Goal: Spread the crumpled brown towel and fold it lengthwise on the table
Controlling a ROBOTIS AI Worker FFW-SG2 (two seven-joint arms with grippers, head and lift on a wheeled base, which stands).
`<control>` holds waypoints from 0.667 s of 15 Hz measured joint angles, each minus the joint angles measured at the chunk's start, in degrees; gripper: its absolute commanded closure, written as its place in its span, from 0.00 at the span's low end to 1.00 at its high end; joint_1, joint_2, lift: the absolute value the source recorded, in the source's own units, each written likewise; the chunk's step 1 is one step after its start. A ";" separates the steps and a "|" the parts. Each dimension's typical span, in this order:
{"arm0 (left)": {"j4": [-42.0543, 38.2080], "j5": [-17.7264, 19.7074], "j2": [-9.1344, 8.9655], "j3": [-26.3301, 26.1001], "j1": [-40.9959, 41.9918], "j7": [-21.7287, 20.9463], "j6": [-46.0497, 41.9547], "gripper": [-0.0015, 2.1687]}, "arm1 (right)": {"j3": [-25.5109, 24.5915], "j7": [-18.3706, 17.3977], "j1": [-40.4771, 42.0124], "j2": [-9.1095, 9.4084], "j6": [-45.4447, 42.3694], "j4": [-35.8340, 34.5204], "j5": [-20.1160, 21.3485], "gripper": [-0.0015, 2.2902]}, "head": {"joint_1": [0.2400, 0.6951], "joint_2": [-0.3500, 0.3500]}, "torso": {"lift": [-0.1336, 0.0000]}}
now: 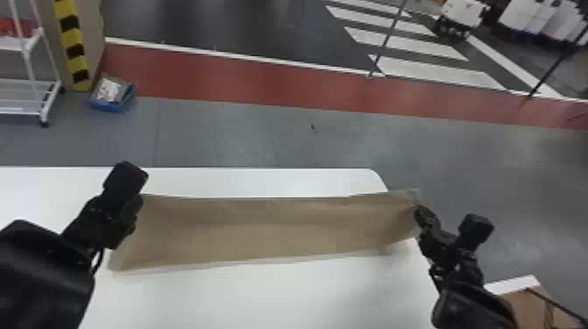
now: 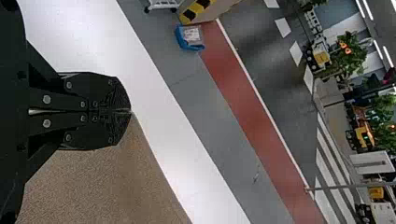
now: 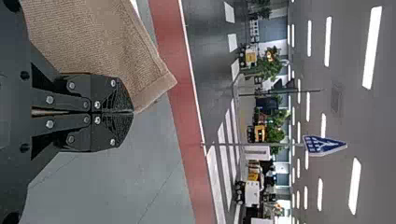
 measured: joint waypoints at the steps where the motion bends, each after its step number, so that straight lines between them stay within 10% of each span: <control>1: 2.02 0.00 -0.32 -0.33 -0.81 0.56 -1.55 0.79 | 1.05 -1.93 -0.48 0.09 0.21 0.13 0.07 0.38 | 1.00 0.00 | 1.00; 2: 3.69 0.04 -0.55 -0.73 -1.32 1.09 -3.26 0.54 | 2.21 -5.59 -0.92 0.31 0.57 0.19 0.10 0.10 | 1.00 0.00 | 1.00; 3: 4.77 0.14 -0.72 -1.19 -1.61 1.94 -4.31 0.15 | 3.19 -9.14 -1.21 0.57 1.04 0.21 0.11 0.00 | 1.00 0.00 | 1.00; 4: 5.53 0.21 -0.90 -1.70 -1.79 2.51 -4.97 0.00 | 4.07 -11.31 -1.39 0.94 1.28 0.21 0.19 0.00 | 1.00 0.00 | 1.00; 10: 5.70 -0.69 -0.18 -2.59 -0.01 8.98 -13.29 0.00 | 5.00 -14.03 -1.32 1.65 -1.44 -0.50 0.10 0.03 | 1.00 0.00 | 1.00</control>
